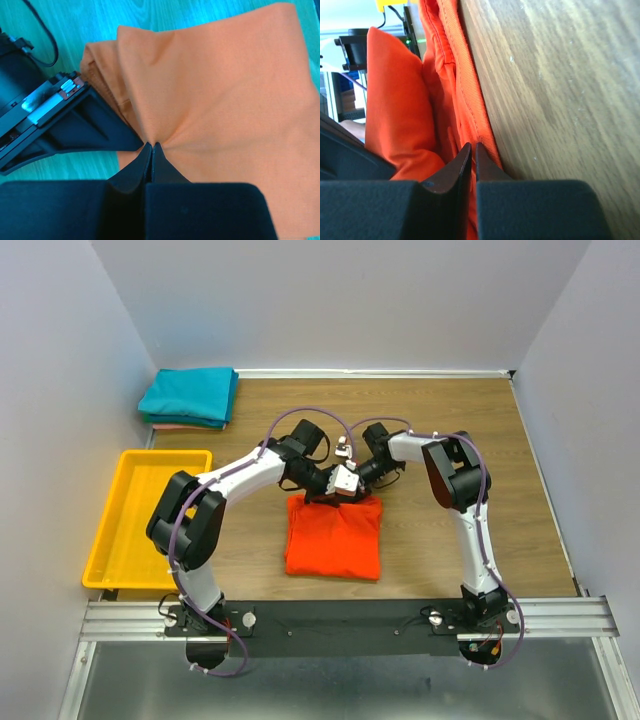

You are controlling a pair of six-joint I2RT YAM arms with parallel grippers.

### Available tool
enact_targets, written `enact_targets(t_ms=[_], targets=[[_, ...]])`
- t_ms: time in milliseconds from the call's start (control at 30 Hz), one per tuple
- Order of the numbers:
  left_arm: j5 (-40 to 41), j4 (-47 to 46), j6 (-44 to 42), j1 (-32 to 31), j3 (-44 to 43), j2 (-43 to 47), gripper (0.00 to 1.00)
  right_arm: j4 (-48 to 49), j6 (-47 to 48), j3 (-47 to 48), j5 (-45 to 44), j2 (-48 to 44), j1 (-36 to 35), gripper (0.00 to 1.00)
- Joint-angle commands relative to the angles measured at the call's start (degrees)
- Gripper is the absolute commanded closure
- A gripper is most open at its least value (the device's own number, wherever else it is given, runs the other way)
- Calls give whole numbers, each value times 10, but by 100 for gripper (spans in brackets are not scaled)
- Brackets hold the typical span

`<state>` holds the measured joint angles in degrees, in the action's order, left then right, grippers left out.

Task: Fold and stack the t-shirts
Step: Fold the tshirt

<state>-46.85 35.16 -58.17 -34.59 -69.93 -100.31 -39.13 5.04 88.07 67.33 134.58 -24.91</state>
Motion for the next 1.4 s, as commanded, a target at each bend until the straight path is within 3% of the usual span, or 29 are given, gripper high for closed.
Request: enact_targets(t_ms=[0,633,1167,1267,1367], targets=[[22,-18,1,-1,-7,25,100,1,32,-23,-4,15,-2,86],[38,-42,-10,20,-48,7,100,1,49,-45,-6,7,-2,86],[84,-178,16,25,35,25,100,-1,43,-29,-21,-1,-2,86],[100,-193,23,27,45,35,75,-4,44,-16,-42,-15,-3,83],[99,-188,32,35,50,65,61,-9,44,0,-84,-29,-2,80]])
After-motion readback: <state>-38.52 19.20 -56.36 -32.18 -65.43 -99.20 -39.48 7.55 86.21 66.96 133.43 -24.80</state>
